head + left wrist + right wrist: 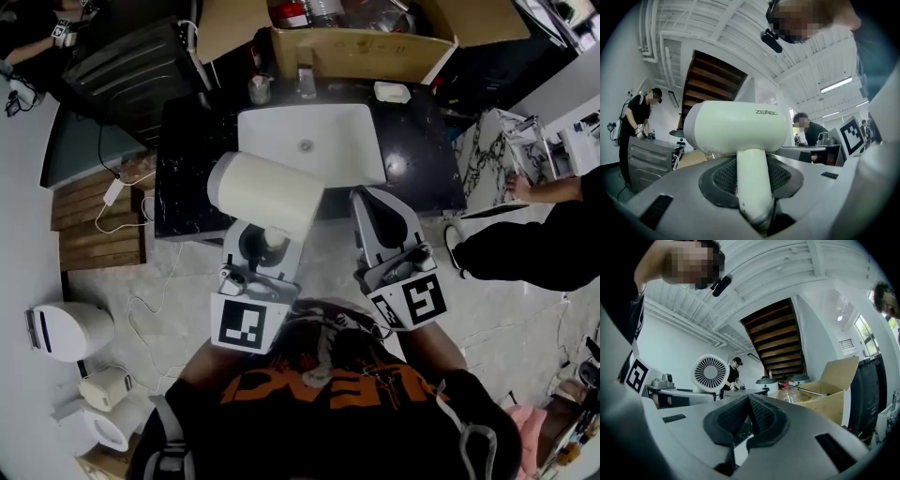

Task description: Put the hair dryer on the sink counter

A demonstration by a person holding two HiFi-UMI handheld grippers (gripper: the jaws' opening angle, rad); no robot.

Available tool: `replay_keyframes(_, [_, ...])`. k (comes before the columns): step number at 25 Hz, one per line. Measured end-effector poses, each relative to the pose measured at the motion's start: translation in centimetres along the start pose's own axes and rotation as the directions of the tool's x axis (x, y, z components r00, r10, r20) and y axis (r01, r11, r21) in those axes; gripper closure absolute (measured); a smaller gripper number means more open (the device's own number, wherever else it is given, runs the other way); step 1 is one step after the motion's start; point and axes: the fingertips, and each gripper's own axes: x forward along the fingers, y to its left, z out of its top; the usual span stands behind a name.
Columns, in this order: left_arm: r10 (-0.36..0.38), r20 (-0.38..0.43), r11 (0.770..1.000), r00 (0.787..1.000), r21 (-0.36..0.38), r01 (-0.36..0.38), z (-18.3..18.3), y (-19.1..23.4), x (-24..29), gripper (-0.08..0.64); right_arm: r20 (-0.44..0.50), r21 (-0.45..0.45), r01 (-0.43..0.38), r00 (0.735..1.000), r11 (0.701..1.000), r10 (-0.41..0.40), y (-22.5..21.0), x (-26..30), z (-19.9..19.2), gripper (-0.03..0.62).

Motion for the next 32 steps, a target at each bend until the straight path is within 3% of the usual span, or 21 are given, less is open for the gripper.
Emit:
replay_keyframes(19, [-0.075,-0.023,0.996,0.997,-0.044,0.074,-0.8,12.5,6.0,0.402,-0.023,0.024,0.103,0.994,0.994,-0.103,-1.3,13.8,-2.1,0.580])
replay_keyframes(32, [-0.044,-0.039,0.998,0.998,-0.042,0.042,-0.8,21.1,6.2,0.402,-0.042,0.041,0.044,0.998,0.998,-0.042,1.6,21.7,-4.6,0.580])
